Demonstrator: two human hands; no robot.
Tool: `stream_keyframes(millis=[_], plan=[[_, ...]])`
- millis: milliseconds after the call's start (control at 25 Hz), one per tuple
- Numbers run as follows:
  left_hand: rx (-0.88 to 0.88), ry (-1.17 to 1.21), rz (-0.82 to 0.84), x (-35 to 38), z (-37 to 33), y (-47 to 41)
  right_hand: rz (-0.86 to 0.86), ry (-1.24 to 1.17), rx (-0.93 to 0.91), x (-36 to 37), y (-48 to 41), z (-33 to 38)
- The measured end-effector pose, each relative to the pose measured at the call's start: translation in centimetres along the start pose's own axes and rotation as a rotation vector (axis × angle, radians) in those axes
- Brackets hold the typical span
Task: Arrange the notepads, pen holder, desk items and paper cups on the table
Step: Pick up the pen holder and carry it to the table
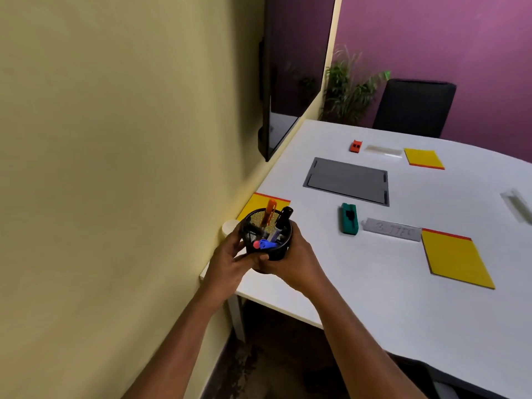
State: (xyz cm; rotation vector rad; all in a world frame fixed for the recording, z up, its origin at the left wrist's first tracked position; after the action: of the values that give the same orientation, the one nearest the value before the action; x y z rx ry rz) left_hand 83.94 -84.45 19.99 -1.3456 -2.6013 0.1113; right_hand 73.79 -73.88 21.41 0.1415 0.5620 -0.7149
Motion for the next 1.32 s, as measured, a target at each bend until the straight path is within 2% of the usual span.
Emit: stream_keyframes(millis=[160, 480, 560, 680, 720, 960, 1120, 1320], plan=[[-0.016, -0.053, 0.027, 0.7, 1.4, -5.7, 0.013, -0.034, 0.01, -1.5, -5.7, -1.9], [-0.05, -0.041, 0.116, 1.6, 5.6, -15.5, -0.082, -0.058, 0.082, -2.7, -13.6, -5.7], [-0.068, -0.013, 0.152, 1.7, 6.4, -18.2, -0.122, -0.005, 0.101, -3.2, -15.7, -6.5], [-0.078, 0.019, 0.198, 2.1, 7.1, -22.3, -0.21, 0.209, 0.164, -4.1, -19.1, -7.5], [-0.091, 0.029, 0.205, 2.4, 7.4, -23.5, -0.226, 0.189, 0.189, -4.3, -20.2, -8.0], [-0.091, 0.027, 0.168, 5.4, 9.0, -28.9, -0.405, 0.046, 0.2, -5.4, -24.8, -10.6], [-0.099, 0.034, 0.097, 7.8, 10.4, -32.8, -0.413, 0.118, 0.237, -7.2, -29.1, -13.4], [-0.133, -0.067, 0.016, 10.5, 13.8, -39.3, -0.394, 0.11, 0.202, -9.8, -35.7, -17.9]])
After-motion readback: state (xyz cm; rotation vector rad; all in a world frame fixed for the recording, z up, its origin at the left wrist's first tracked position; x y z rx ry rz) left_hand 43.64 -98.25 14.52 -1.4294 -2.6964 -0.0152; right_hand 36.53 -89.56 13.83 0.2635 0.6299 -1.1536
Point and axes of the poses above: each hand's wrist, its own y-axis away from the middle knuckle, its own x-axis out of the palm, z = x × y, the point moved 3 cm from there along -y, towards the middle knuckle, and after that the axes turned 10 degrees about y, right-handed, at the moved point
